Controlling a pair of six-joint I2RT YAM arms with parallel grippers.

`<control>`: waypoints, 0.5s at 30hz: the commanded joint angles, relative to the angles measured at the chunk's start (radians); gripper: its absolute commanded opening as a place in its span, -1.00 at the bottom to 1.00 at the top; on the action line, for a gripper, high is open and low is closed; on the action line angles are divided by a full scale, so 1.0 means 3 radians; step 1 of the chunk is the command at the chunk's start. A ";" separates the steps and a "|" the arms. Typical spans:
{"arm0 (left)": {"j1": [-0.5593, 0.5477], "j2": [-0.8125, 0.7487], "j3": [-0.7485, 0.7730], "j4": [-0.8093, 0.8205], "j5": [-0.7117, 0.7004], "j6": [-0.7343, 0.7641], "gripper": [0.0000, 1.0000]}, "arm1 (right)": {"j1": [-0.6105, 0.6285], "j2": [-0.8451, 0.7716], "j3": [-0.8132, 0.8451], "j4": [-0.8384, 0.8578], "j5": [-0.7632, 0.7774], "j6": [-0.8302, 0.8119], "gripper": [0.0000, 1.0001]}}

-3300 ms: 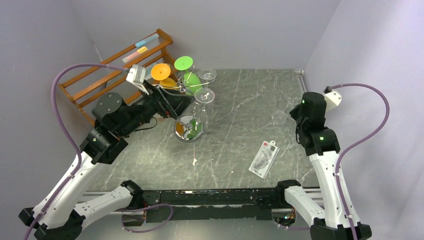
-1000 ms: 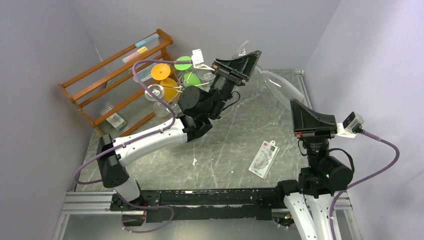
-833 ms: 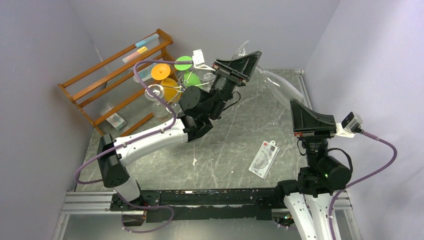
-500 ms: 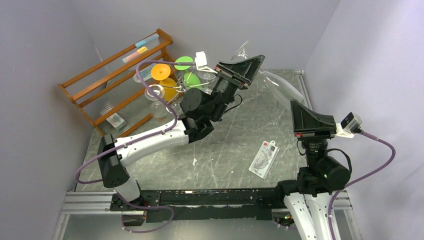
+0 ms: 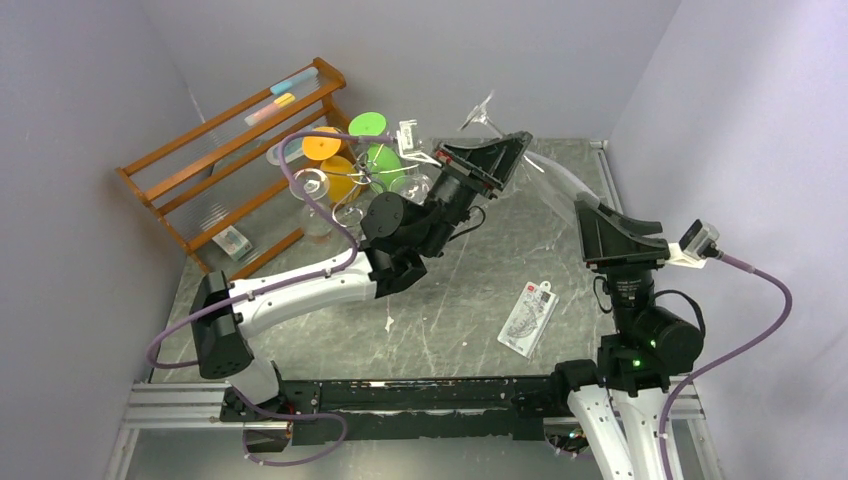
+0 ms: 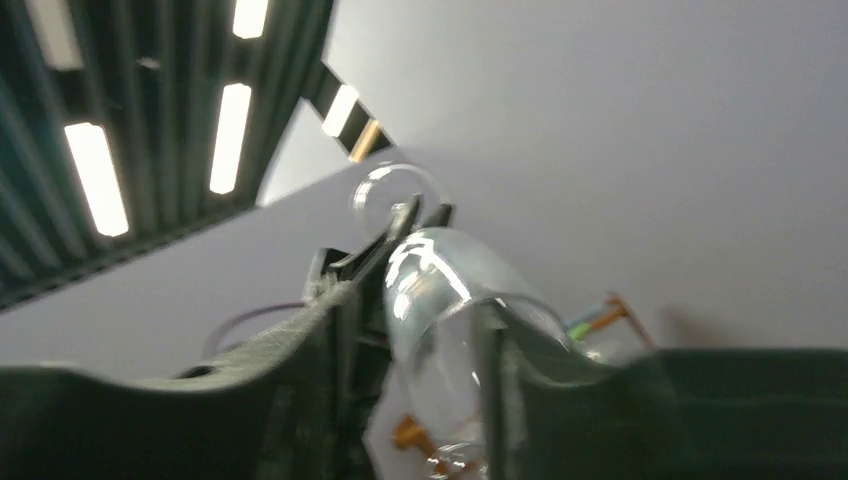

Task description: Place the wine glass upside down on the wine glass rack

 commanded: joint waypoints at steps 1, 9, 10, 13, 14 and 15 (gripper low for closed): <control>-0.0072 -0.0260 -0.0173 -0.0006 0.0087 0.0624 -0.90 | -0.0019 -0.0073 0.0194 -0.0797 0.0056 -0.0383 0.20; -0.0067 -0.0819 -0.0286 -0.1087 0.0361 0.1718 -0.90 | -0.0019 -0.0245 0.0428 -0.2125 0.0438 -0.0936 0.50; -0.0069 -0.0884 -0.0290 -0.1181 0.0449 0.1836 -0.90 | -0.0019 -0.0222 0.0473 -0.2242 0.0443 -0.0975 0.50; -0.0067 -0.1069 -0.0292 -0.1643 0.0640 0.2072 -0.90 | -0.0019 -0.0124 0.0653 -0.2459 0.0402 -0.1233 0.50; -0.0067 -0.1134 -0.0291 -0.1775 0.0749 0.2172 -0.90 | -0.0019 -0.0082 0.0704 -0.2467 0.0360 -0.1322 0.50; -0.0067 -0.1195 -0.0289 -0.1906 0.0853 0.2254 -0.90 | -0.0019 -0.0030 0.0758 -0.2474 0.0293 -0.1415 0.50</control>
